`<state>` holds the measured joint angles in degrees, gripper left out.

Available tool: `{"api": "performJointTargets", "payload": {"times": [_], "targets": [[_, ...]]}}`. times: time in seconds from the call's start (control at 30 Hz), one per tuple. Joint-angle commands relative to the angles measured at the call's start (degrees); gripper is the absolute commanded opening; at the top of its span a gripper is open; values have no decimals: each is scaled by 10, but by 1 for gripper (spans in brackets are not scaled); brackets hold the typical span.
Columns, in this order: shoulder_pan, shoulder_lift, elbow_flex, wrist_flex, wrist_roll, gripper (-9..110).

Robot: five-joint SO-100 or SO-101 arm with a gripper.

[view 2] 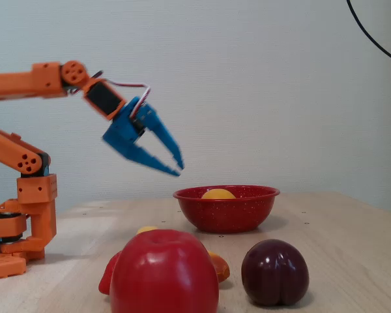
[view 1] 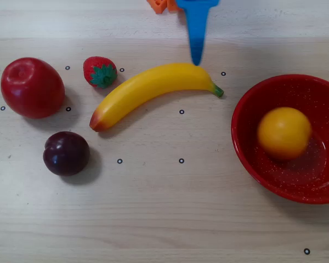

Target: Put the peach in the red bowl.

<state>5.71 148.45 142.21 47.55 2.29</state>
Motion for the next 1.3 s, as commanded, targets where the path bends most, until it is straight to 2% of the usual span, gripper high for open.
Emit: {"api": "performJointTargets", "payload": {"times": [0.0,0.23,0.53,0.83,1.13,1.27], "targets": [[-18,75,22,1,4,0],[-47,263,193,-21,31,0],[-47,366,269,-14,-4,0],[-46,367,365,-102,-6,0],[-25,367,366,10,-26,0],[-11,367,366,18,-20,0]]}}
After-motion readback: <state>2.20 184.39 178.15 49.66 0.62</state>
